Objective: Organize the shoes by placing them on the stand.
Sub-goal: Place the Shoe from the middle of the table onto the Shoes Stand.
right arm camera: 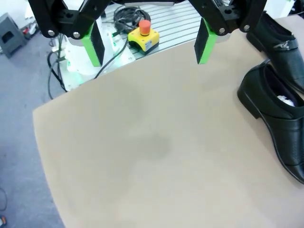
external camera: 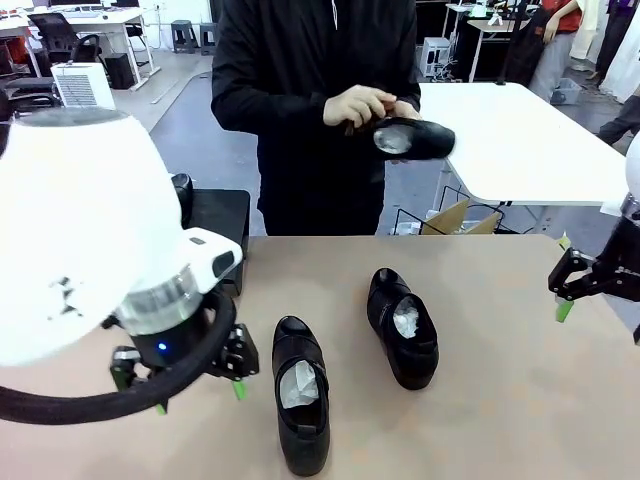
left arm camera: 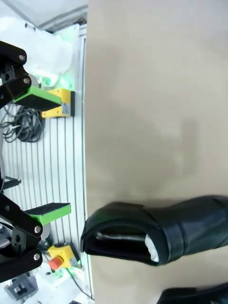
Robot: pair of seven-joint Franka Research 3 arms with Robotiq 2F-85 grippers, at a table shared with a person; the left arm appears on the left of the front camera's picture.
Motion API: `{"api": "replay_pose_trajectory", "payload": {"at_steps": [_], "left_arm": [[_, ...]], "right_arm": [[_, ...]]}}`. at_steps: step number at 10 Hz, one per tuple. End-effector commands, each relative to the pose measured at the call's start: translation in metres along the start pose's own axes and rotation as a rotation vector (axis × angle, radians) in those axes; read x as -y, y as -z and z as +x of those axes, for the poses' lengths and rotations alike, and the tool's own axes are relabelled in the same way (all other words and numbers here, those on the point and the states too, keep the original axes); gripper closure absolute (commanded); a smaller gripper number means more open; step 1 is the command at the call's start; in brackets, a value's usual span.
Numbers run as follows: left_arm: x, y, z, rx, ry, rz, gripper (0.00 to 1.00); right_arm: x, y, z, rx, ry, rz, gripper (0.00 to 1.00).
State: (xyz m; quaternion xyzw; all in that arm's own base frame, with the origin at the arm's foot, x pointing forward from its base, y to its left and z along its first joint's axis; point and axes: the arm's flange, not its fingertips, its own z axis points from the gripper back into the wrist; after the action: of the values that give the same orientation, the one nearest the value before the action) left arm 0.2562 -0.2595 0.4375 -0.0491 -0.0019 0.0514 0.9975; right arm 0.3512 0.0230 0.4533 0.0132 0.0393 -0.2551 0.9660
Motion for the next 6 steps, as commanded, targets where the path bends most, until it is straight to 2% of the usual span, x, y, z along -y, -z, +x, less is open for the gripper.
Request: {"api": "replay_pose_trajectory", "payload": {"at_steps": [1,3,6], "left_arm": [[0.026,0.024,0.0,0.109,0.083,0.004,0.0],[0.049,0.035,0.0,0.222,0.176,0.045,0.0],[0.062,0.047,0.009,0.237,0.139,0.035,0.0]], "right_arm": [[-0.001,0.0,-0.002,0.001,0.017,0.004,0.0],[-0.001,0.0,-0.002,0.001,0.017,0.004,0.0],[-0.001,0.0,-0.002,0.001,0.017,0.004,0.0]]}}
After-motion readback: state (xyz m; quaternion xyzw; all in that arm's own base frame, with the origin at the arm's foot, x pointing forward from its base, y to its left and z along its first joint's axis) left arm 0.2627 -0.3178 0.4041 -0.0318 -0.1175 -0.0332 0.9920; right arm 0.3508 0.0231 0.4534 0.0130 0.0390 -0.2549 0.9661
